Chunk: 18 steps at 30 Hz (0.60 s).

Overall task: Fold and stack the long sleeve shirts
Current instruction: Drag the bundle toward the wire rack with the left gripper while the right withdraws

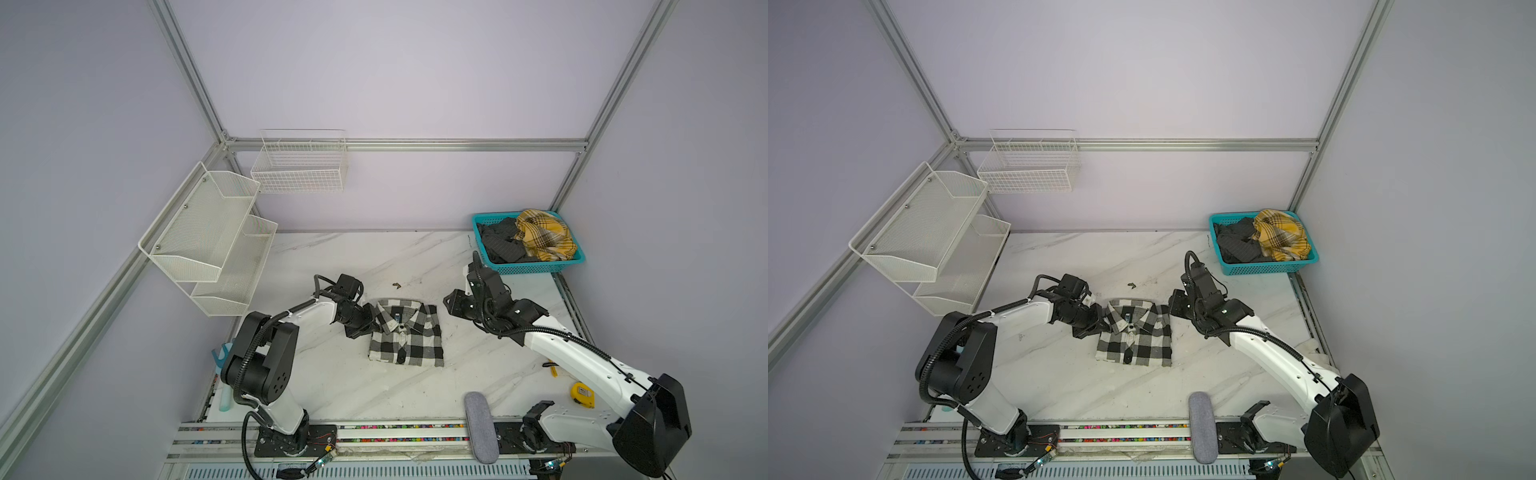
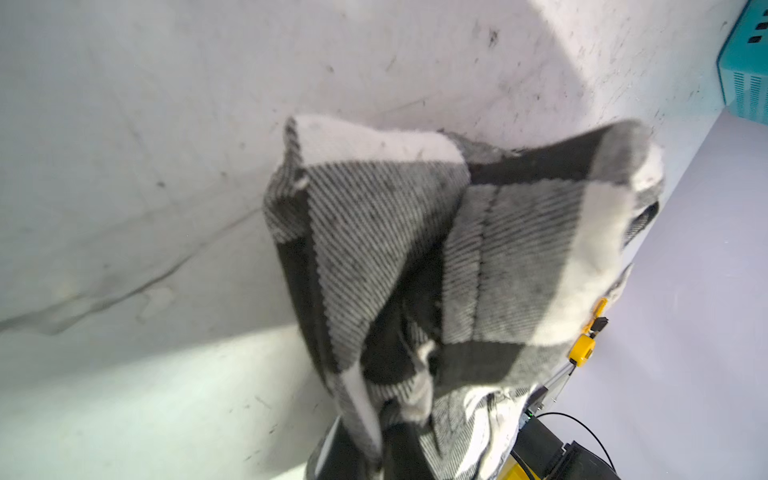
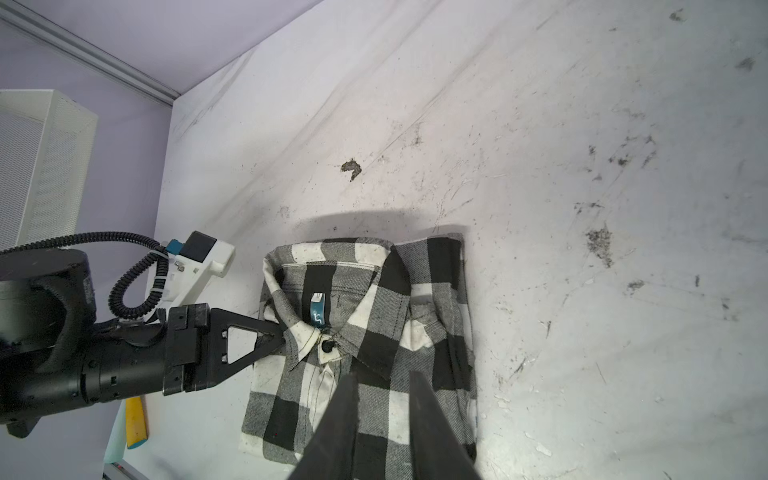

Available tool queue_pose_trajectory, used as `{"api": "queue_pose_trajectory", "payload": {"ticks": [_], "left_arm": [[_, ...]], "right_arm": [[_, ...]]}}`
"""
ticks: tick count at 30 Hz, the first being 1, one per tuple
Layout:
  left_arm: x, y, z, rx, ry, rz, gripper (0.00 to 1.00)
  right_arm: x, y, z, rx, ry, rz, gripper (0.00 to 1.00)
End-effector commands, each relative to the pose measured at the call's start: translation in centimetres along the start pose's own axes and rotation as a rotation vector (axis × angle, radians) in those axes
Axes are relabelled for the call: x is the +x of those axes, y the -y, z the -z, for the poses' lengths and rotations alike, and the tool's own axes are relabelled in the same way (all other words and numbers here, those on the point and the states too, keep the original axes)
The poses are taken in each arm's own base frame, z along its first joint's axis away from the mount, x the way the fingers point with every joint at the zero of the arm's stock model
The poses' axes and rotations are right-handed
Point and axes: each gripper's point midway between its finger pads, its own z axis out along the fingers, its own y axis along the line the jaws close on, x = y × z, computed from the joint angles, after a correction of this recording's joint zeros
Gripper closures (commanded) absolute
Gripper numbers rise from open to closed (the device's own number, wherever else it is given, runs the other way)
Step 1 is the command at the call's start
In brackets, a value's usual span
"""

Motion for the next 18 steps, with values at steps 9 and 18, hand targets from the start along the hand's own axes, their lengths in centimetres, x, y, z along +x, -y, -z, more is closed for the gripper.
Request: {"api": "queue_pose_trajectory", "payload": {"ticks": [9, 18], "left_arm": [[-4.5, -0.6, 4.8, -0.221, 0.14, -0.171, 1.0], [-7.5, -3.0, 7.0, -0.296, 0.213, -0.148, 1.0]], "right_arm": [[0.8, 1.6, 0.6, 0.032, 0.002, -0.029, 0.75], [2.6, 2.0, -0.5, -0.008, -0.036, -0.061, 0.75]]}}
